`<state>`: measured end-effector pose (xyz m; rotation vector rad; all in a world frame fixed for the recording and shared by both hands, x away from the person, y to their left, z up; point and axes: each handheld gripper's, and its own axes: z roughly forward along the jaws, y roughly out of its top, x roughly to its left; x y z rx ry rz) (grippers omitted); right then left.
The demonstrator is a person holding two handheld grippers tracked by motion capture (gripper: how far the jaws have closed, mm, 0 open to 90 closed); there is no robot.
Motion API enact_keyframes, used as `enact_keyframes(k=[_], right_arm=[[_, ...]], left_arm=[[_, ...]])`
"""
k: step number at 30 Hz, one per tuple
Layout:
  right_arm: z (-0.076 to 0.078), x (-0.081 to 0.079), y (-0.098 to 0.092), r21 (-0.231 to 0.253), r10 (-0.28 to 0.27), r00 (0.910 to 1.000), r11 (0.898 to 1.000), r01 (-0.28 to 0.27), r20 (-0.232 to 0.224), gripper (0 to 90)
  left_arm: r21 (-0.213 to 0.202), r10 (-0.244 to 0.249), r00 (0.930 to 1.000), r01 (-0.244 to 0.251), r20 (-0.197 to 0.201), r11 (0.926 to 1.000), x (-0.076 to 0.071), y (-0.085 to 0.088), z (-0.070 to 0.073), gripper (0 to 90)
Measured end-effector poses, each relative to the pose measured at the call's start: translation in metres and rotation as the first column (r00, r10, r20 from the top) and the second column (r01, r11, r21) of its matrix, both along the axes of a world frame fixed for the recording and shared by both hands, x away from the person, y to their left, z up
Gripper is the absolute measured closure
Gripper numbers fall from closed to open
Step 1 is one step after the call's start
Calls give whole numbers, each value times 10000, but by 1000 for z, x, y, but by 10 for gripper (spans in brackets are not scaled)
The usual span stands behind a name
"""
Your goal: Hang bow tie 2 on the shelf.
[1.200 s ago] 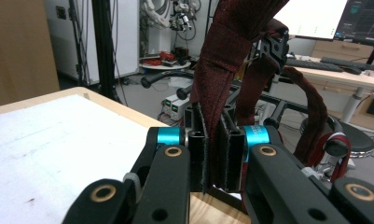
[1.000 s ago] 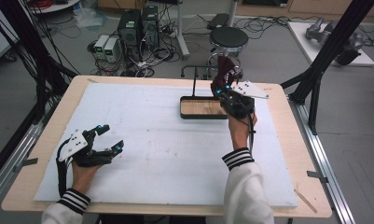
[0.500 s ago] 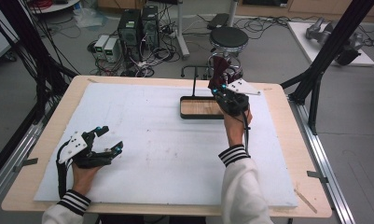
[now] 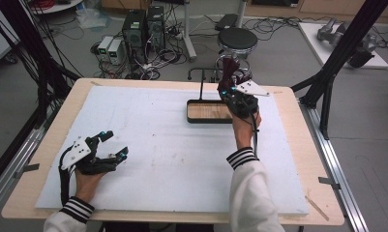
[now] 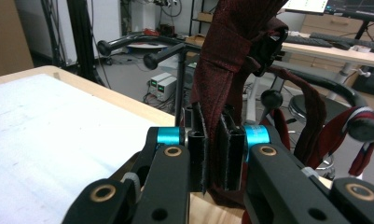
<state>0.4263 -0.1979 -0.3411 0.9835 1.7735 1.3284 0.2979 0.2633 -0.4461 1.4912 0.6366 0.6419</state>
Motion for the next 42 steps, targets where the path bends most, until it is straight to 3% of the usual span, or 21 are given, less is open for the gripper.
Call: enact_keyframes(k=[4,7,16,28,42], right_arm=[[4,2,2,75,-126,9998,9999,125,141,847],[1,5,4,-97,-120,9999,9999,121,30,846],[-4,10,3,49,-262,9996,9996,262,-62,846],[-23,26,0,238,-38,9941,9997,65,-1085,844],[-37,34,0,348,358,9718,9990,-284,-2330,840]], left_arm=[[37,-4,10000,4,-23,10000,0,0,0,157],[43,-19,10000,19,-29,10000,0,-1,-1,157],[76,-23,10000,24,-63,10000,1,-1,-3,157],[103,60,10000,-59,-77,9999,0,-1,-5,157],[127,44,10000,-43,-87,9999,0,-2,-5,159]])
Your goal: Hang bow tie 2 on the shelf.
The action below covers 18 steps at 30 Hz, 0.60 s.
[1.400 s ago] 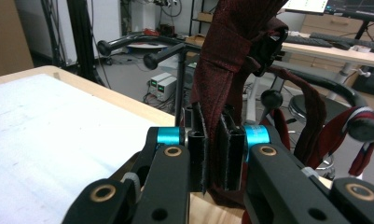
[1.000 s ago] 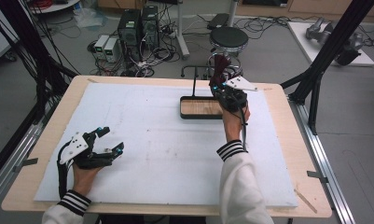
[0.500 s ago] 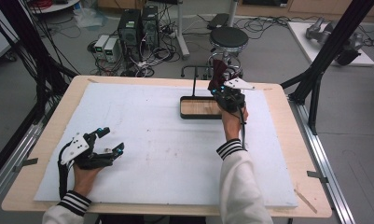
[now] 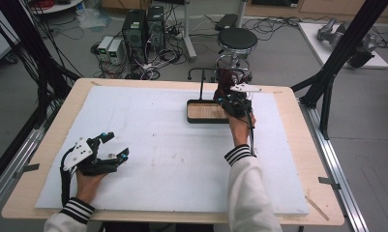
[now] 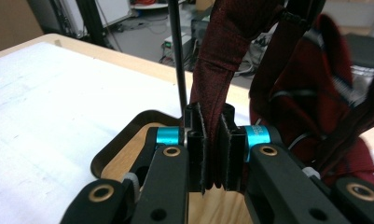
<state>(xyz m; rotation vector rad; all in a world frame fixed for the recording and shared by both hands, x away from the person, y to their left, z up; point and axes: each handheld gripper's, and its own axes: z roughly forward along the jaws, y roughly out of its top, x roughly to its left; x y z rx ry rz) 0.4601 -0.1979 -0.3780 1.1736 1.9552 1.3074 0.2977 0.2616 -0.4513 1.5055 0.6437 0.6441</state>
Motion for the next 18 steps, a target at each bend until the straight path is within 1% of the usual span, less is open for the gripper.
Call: enact_keyframes(k=[4,6,12,13,14,15,18], right_arm=[[-4,1,1,-153,63,9992,9999,-69,-384,840],[-5,2,1,-186,76,9989,9998,-85,-466,839],[-5,2,0,-207,147,9986,9997,-157,-506,816],[-5,2,-1,-254,220,9988,9994,-231,-428,809],[-5,1,-1,-203,212,9987,9995,-221,-458,788],[-5,2,-1,-184,269,9990,9994,-276,-363,751],[-3,1,-2,12,571,9979,9984,-571,-291,580]], left_arm=[[-15,-7,10000,7,-19,10000,0,0,0,159],[-10,1,10000,-1,-42,10000,0,0,0,159],[-30,-10,10000,10,-71,10000,0,0,0,160],[-16,-17,10000,17,-71,10000,0,0,0,160],[-13,-27,10000,27,-73,10000,0,0,0,160],[14,-41,10000,41,-67,10000,0,0,0,160],[-35,-19,10000,18,-88,10000,0,0,-1,160]])
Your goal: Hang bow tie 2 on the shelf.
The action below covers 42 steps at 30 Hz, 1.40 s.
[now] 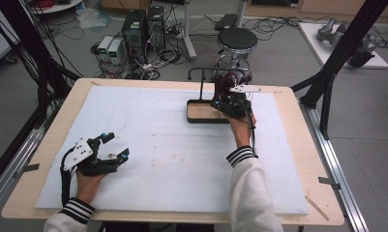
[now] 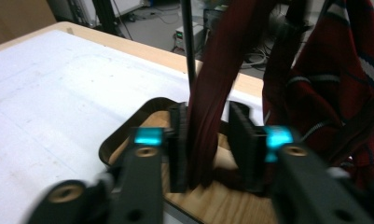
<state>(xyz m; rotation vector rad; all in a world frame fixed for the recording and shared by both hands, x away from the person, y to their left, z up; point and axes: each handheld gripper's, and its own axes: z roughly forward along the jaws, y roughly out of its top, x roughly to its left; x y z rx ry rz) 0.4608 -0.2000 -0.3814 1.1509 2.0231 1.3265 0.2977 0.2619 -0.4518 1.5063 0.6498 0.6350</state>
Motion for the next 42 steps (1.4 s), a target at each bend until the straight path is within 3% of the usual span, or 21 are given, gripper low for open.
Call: enact_keyframes(k=[3,6,10,12,17,24,26,28,29,31,35,41,42], right_arm=[[1,-1,0,165,330,9994,9993,-331,77,355],[5,-5,2,191,489,9986,9986,-493,190,225],[12,-20,1,224,701,9960,9972,-714,560,133],[16,-29,-2,86,781,9931,9968,-792,869,122],[24,-53,-16,443,794,9866,9953,-865,1428,111],[30,-93,-41,635,714,9692,9940,-887,2359,110],[28,-106,-48,558,707,9603,9945,-889,2697,110],[23,-120,-55,522,581,9517,9956,-773,3014,110],[20,-128,-58,506,520,9431,9961,-725,3285,110],[12,-142,-65,706,213,9429,9964,-474,3324,110],[-10,-166,-78,761,-198,9322,9971,-84,3613,111],[-34,-187,-92,810,-700,9171,9959,414,3924,110],[-36,-189,-94,798,-716,9208,9958,442,3834,110]], left_arm=[[-36,-1,10000,1,-11,10000,0,0,0,160],[-51,2,10000,-2,-19,10000,0,0,0,160],[-71,-36,10000,37,33,10000,0,0,0,160],[-89,-29,10000,30,28,10000,1,1,0,160],[-107,-68,10000,68,29,9999,1,0,0,160],[-108,-64,10000,64,14,9999,0,0,0,160],[-94,-83,10000,83,-5,9999,0,1,0,160],[-100,-134,9999,134,12,9999,0,0,0,160],[-88,-141,9999,141,6,9999,0,0,-1,160],[-70,-165,9999,164,-21,9998,0,0,-1,160],[-68,-142,9999,142,-34,9999,0,0,-1,160],[-52,-112,9999,112,-57,9999,-1,0,-1,160],[-75,-85,9999,85,-76,9999,-1,0,-1,160]])
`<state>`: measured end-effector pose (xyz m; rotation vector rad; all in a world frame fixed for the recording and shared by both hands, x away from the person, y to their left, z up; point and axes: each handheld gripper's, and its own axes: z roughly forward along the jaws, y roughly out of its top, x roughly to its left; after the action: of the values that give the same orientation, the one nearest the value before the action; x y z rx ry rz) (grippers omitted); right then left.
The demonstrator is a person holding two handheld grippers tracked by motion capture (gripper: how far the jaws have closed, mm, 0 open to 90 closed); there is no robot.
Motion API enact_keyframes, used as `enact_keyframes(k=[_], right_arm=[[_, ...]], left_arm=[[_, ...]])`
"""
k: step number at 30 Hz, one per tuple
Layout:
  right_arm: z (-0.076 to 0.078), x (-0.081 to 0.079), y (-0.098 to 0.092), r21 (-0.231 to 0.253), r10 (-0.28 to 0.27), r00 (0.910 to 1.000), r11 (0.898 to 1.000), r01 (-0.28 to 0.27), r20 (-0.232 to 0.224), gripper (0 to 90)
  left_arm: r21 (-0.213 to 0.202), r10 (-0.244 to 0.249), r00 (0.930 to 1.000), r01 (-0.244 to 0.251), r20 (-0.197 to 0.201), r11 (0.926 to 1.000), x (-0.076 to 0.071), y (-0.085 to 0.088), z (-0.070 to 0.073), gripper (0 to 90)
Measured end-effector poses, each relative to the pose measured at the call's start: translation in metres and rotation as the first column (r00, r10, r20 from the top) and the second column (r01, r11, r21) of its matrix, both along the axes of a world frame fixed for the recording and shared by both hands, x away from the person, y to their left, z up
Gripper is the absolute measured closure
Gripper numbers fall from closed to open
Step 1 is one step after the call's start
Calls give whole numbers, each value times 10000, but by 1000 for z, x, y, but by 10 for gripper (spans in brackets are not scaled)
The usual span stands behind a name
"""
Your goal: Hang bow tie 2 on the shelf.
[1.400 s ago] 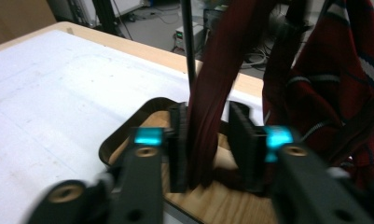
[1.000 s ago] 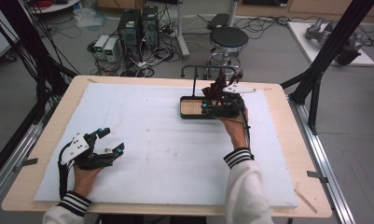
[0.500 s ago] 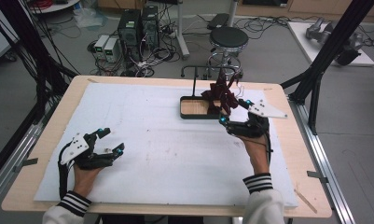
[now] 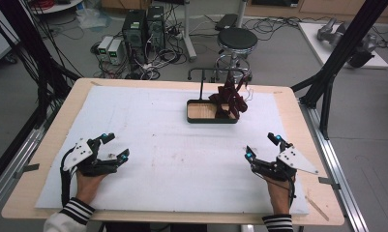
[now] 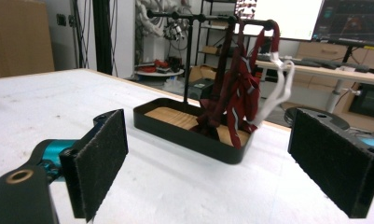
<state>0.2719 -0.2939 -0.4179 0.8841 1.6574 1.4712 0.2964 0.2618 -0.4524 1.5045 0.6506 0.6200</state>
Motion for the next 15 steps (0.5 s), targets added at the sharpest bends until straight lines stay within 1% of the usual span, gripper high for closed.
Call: enact_keyframes(k=[1,2,4,5,6,7,9,12,15], right_arm=[[-1,-1,-1,-115,-30,9999,9999,28,-144,110],[-1,-1,0,-276,-44,10000,9996,42,-59,110],[0,-3,1,-371,45,10000,9993,-44,19,110],[0,-2,1,-328,89,10000,9994,-88,26,110],[-1,-2,2,-271,110,9999,9996,-112,-77,110],[-1,-1,2,-368,92,9999,9993,-97,-122,110],[-3,1,1,-323,75,9995,9994,-85,-313,110],[-3,0,0,-251,28,9995,9997,-37,-325,110],[-4,0,-2,-204,84,9983,9997,-96,-582,110]], left_arm=[[-24,46,10000,-45,15,10000,0,0,0,160],[-82,100,9999,-99,53,9999,-1,1,0,160],[-250,171,9998,-169,72,9995,-4,3,-1,164],[-347,234,9997,-230,118,9991,-5,4,-1,164],[-441,291,9994,-283,186,9986,-6,4,-1,166],[-474,327,9993,-318,173,9984,-7,5,-1,170],[-495,364,9992,-355,158,9981,-7,6,-1,171],[-427,373,9991,-364,203,9984,-8,5,-1,171],[-440,374,9991,-365,193,9984,-8,5,-1,171]])
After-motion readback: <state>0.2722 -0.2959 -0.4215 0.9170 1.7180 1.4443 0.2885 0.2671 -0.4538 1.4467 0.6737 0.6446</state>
